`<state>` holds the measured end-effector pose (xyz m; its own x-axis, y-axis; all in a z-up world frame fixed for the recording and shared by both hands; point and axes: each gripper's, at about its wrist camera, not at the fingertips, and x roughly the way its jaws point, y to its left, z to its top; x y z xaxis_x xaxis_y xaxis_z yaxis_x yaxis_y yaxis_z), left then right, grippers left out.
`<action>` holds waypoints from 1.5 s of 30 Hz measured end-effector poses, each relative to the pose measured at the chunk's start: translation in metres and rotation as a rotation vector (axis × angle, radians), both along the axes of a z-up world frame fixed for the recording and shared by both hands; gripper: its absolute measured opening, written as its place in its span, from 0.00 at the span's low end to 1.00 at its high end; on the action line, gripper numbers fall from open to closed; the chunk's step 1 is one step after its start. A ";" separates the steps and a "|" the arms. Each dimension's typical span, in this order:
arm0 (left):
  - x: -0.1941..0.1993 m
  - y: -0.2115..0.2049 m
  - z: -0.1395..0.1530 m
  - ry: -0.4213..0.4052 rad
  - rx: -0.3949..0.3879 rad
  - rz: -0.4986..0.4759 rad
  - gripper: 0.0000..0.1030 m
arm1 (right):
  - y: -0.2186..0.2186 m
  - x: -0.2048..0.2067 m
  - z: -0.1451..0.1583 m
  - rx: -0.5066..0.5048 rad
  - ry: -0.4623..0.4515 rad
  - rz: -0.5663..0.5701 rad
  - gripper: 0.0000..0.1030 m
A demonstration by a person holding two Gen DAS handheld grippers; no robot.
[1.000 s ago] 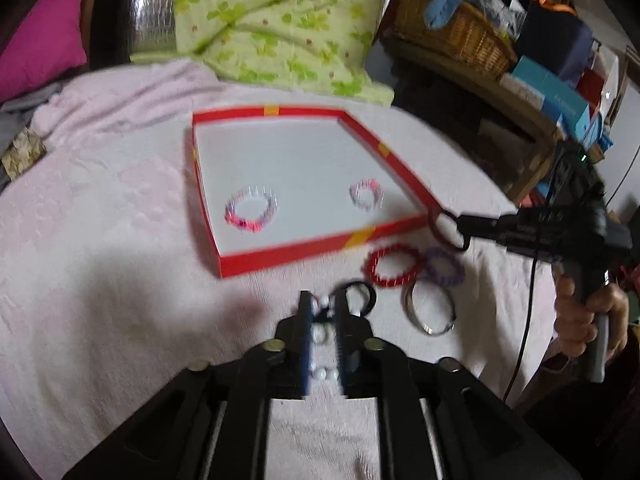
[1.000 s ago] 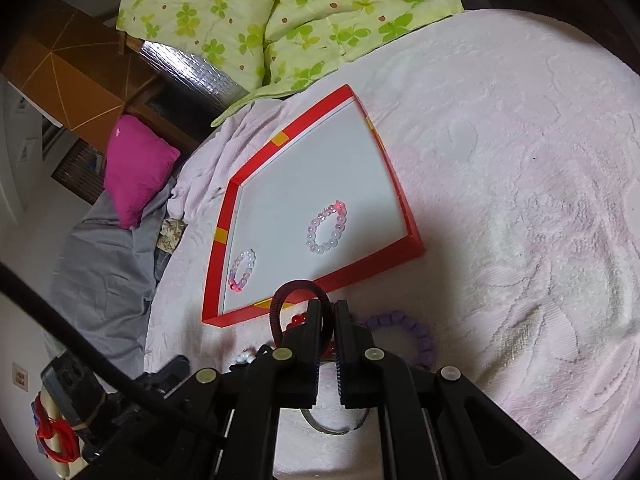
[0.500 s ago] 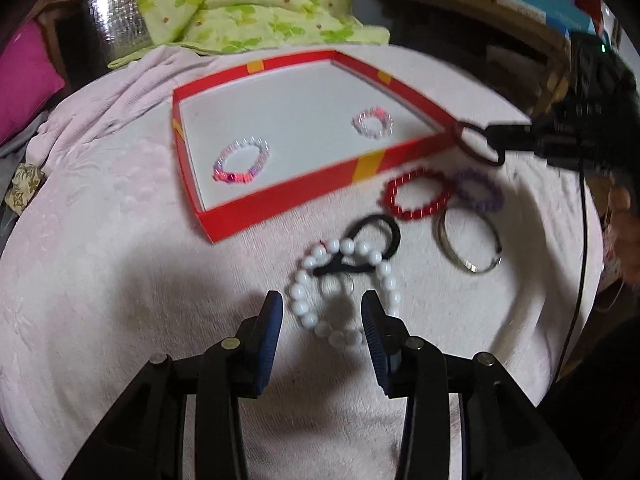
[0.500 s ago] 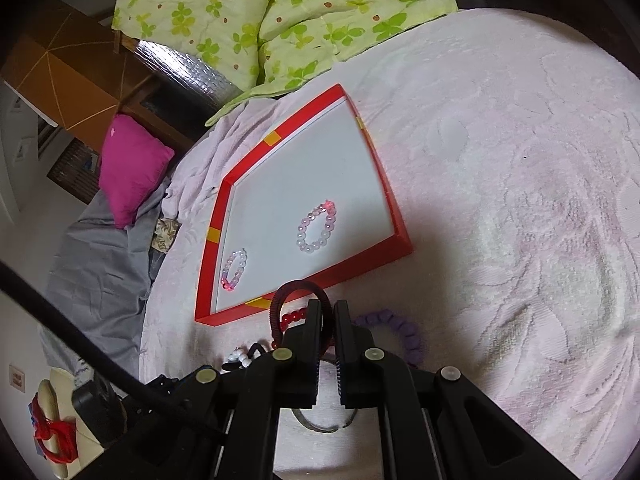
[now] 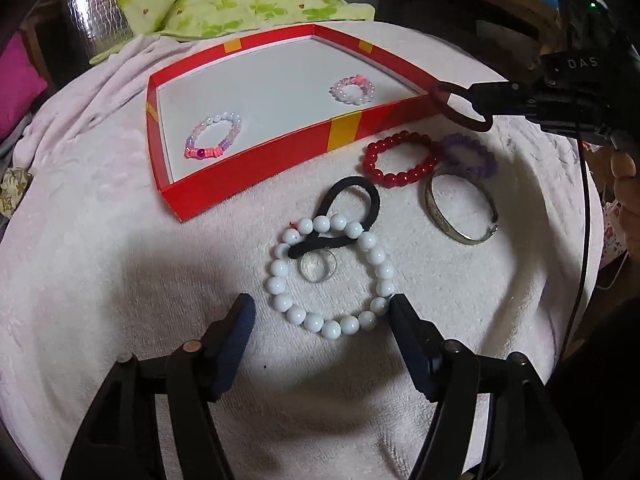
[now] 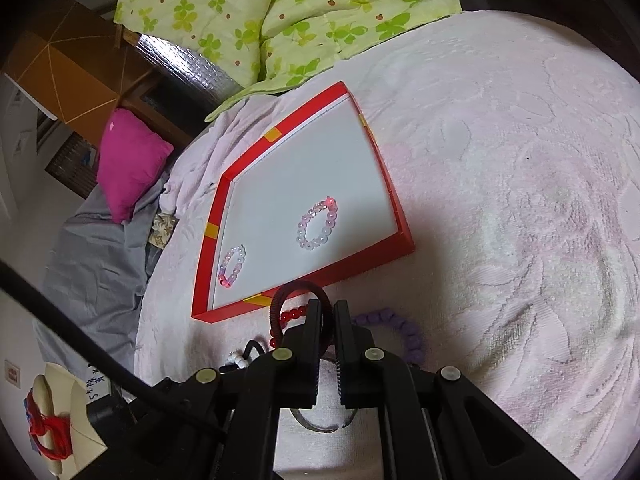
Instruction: Organize jewelry
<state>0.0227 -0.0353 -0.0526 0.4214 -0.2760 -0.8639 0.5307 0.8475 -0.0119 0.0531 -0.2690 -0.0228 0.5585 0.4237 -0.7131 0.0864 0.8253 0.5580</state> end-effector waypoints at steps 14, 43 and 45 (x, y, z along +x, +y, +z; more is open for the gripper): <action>0.008 0.045 0.041 -0.091 -0.166 0.121 0.10 | 0.002 -0.001 0.002 -0.006 -0.018 -0.003 0.07; 0.059 0.033 0.102 -0.193 -0.483 0.183 0.10 | 0.031 0.046 0.025 -0.091 -0.154 -0.085 0.07; 0.068 0.026 0.102 -0.191 -0.494 0.181 0.10 | 0.033 0.054 0.023 -0.088 -0.143 -0.093 0.07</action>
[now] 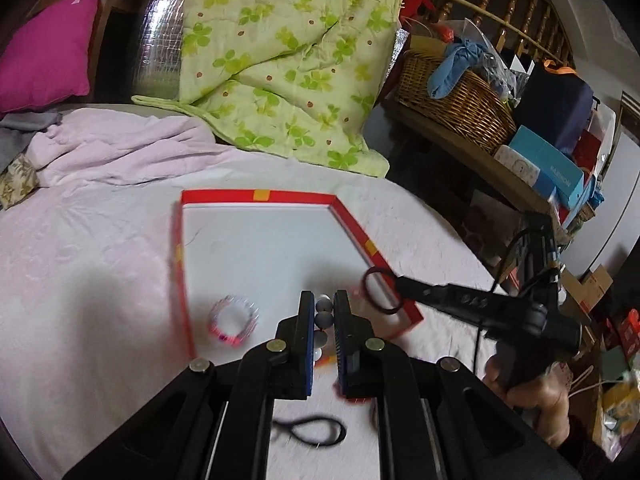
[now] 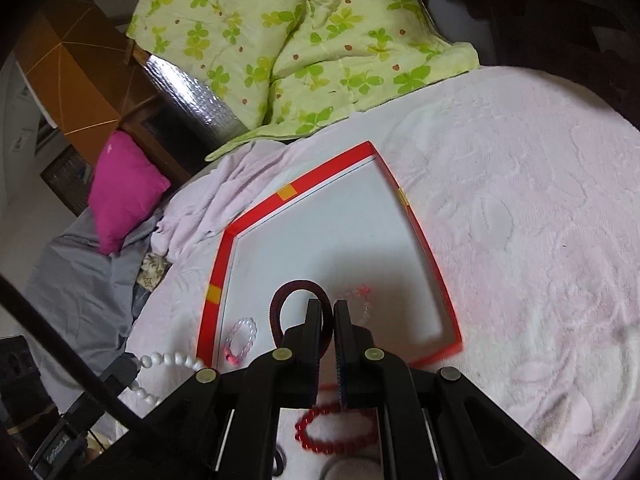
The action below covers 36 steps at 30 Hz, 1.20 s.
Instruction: Organize jewelry
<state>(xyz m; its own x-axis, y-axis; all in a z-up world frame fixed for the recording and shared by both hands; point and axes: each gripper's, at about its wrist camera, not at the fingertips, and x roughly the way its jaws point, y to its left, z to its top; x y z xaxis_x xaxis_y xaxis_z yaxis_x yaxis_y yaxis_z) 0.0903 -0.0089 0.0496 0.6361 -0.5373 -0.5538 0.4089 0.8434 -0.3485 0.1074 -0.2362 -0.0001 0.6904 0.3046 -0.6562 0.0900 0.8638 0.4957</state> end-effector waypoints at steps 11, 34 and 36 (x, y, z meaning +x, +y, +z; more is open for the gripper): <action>0.069 -0.030 -0.012 0.042 -0.034 -0.001 0.10 | -0.002 0.061 -0.019 -0.030 0.059 -0.046 0.07; 0.065 0.000 -0.013 0.000 0.211 0.221 0.30 | -0.028 0.058 -0.005 -0.043 0.011 -0.119 0.42; 0.054 0.006 -0.013 -0.003 0.233 0.238 0.34 | -0.033 0.048 0.000 -0.045 0.013 -0.119 0.42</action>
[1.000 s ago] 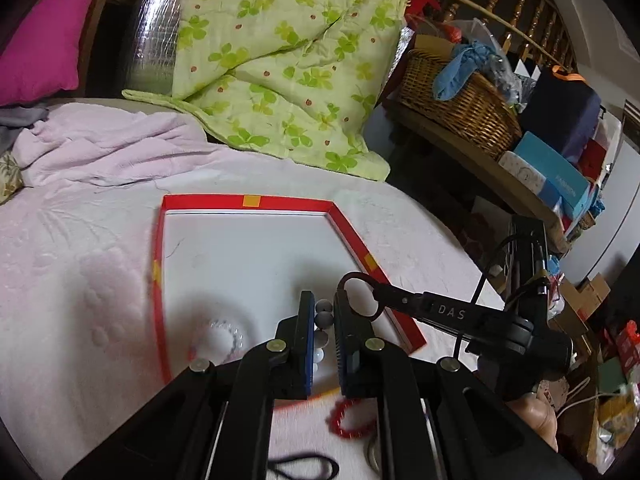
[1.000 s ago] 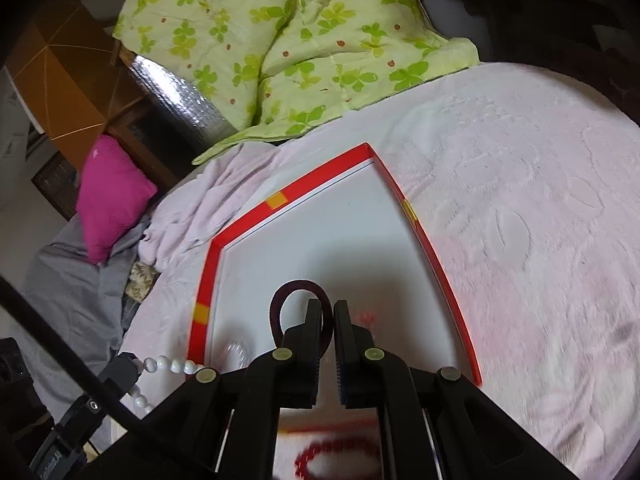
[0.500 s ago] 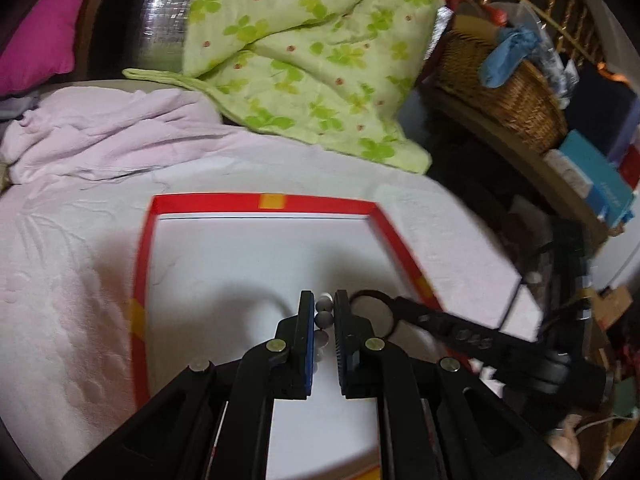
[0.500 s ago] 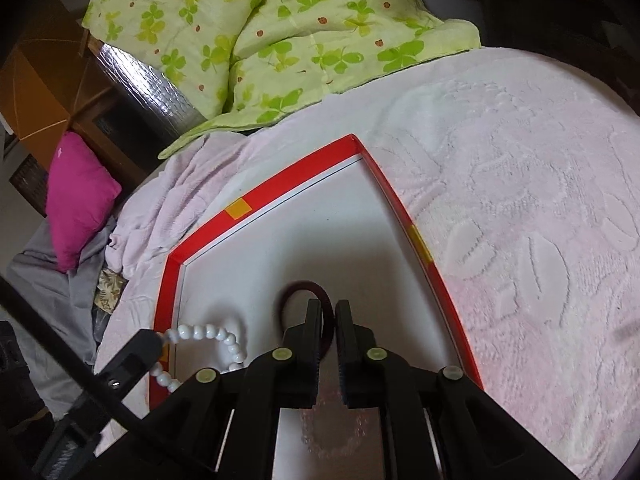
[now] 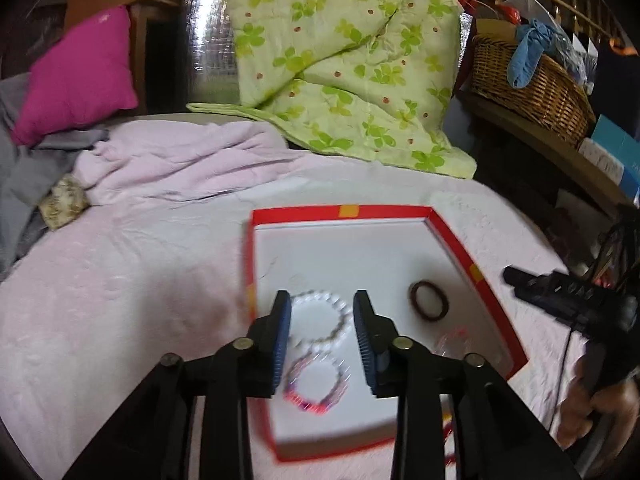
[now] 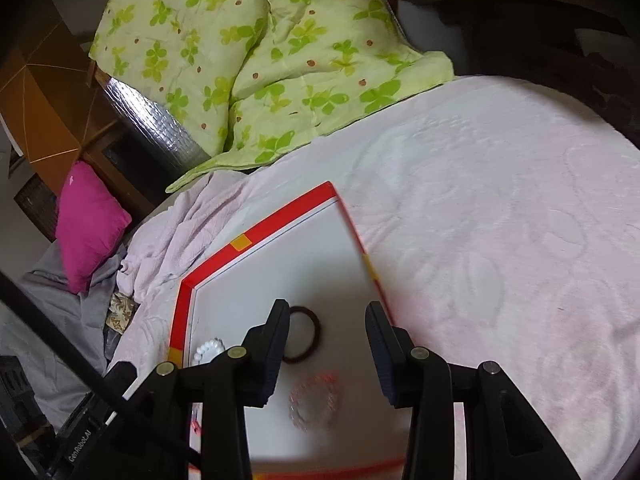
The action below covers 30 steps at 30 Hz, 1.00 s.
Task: Organize jewelry
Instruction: 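Move the right tool to the purple bead bracelet and close on it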
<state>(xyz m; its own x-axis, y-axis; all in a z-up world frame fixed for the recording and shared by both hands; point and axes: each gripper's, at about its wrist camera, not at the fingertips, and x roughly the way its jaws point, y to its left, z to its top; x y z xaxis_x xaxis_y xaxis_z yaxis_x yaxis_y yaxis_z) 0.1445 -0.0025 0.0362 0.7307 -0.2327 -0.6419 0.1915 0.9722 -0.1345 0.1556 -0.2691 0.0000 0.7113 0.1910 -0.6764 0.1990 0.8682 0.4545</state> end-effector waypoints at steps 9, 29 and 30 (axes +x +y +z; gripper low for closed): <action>-0.055 0.025 -0.018 0.051 0.098 0.012 0.36 | -0.012 -0.043 0.010 -0.007 0.038 0.054 0.42; -0.147 -0.023 -0.052 0.128 0.173 -0.199 0.49 | -0.017 -0.128 -0.031 0.029 0.220 0.119 0.42; -0.148 -0.027 -0.050 0.121 0.169 -0.221 0.49 | -0.016 -0.127 -0.032 0.015 0.225 0.118 0.42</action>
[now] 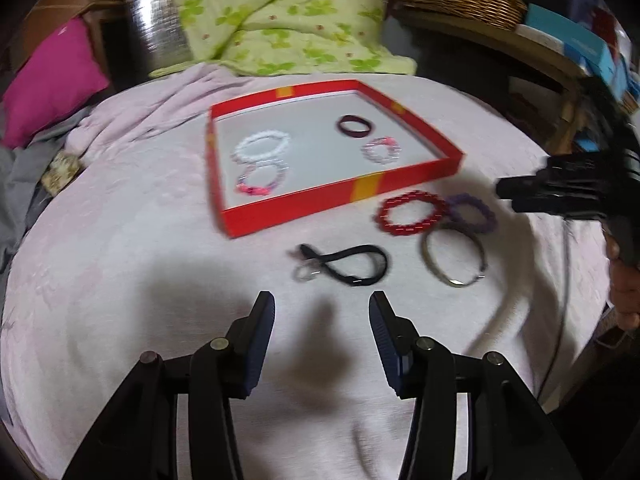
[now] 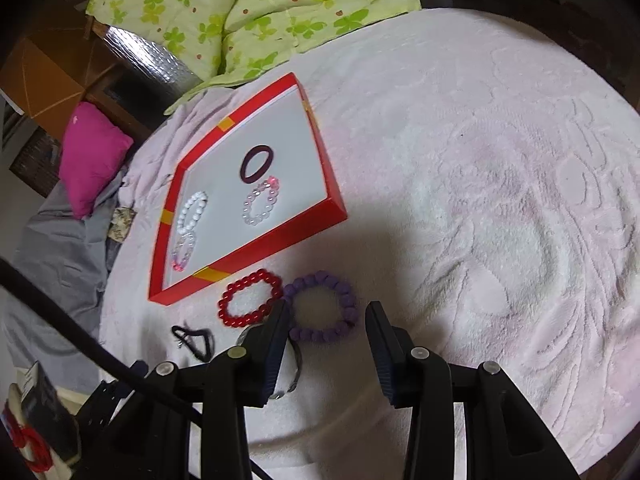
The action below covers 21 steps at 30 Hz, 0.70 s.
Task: Organize jewelry
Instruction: 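Move the right tool to the purple bead bracelet and close on it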
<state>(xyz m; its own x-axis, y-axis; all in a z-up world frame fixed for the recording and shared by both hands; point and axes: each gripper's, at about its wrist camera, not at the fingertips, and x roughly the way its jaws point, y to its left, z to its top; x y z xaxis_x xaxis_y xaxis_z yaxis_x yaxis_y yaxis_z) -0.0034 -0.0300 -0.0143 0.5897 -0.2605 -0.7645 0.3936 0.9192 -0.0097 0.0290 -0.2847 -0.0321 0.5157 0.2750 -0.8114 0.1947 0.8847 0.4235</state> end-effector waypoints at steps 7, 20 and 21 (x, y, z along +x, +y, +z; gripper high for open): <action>-0.003 -0.027 0.007 0.019 -0.119 -0.125 0.49 | 0.010 0.017 -0.010 -0.083 0.026 0.021 0.39; 0.017 -0.077 -0.017 0.107 -0.104 -0.203 0.42 | -0.011 0.017 -0.012 -0.177 0.010 -0.001 0.10; 0.020 -0.079 -0.020 0.120 -0.103 -0.196 0.42 | -0.014 0.016 -0.012 -0.173 0.014 -0.006 0.10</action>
<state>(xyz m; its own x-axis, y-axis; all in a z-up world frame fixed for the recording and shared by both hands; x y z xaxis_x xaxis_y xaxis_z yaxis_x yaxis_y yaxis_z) 0.0163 -0.1087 -0.0343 0.4268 -0.4414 -0.7893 0.5547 0.8171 -0.1571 0.0450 -0.2988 -0.0443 0.5054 0.1277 -0.8534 0.2050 0.9429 0.2625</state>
